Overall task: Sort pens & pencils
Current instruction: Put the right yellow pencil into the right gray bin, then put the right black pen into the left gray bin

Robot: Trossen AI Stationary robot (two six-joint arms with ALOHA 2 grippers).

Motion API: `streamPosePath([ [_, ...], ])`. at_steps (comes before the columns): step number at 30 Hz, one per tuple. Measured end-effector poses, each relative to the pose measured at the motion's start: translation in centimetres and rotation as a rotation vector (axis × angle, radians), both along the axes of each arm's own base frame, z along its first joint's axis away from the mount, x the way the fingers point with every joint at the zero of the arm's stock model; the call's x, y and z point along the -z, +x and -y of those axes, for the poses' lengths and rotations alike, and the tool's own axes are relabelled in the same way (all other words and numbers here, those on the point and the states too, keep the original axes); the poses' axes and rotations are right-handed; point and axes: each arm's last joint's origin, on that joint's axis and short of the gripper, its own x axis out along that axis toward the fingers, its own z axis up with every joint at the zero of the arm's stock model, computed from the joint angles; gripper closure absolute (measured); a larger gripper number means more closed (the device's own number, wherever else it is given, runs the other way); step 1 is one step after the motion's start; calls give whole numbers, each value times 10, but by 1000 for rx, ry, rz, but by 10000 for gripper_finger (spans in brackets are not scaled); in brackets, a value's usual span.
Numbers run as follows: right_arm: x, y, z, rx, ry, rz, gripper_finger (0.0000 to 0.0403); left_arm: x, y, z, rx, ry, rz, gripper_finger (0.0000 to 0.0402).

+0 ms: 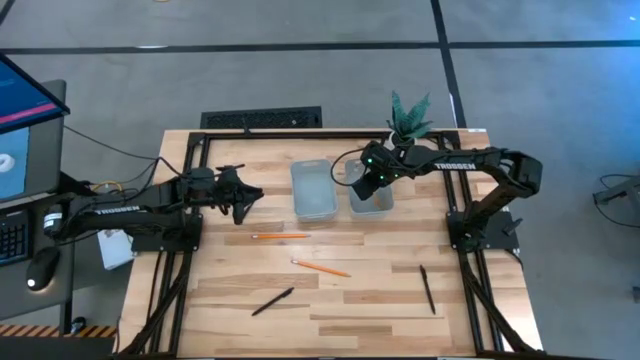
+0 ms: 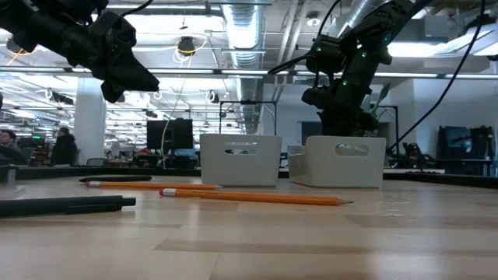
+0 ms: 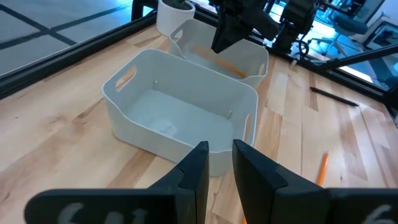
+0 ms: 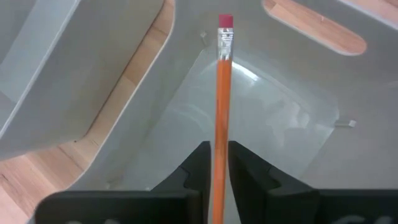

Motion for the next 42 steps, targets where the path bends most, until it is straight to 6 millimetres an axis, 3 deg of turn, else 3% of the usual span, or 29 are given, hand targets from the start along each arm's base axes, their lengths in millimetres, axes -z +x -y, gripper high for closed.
streamPosePath([
  [8, 0, 0, 0, 23, 9, 4, 242, 0, 0, 0, 0, -1, -3, 340],
  [15, -5, 2, 1, 23, 3, 18, 207, 0, 0, 0, 0, -1, -4, 340],
  [23, -66, 7, 3, 14, -73, 192, 198, 1, 0, 0, 0, -3, -10, 340],
  [31, -133, -13, -19, -52, -150, 354, 197, 1, 0, 0, 0, -3, -9, 340],
  [35, -151, -32, -36, -88, -153, 383, 197, 1, 0, 0, 1, -1, -9, 340],
  [42, -158, -63, -61, -64, -48, 318, 197, 1, 0, 0, 1, -1, -6, 340],
])
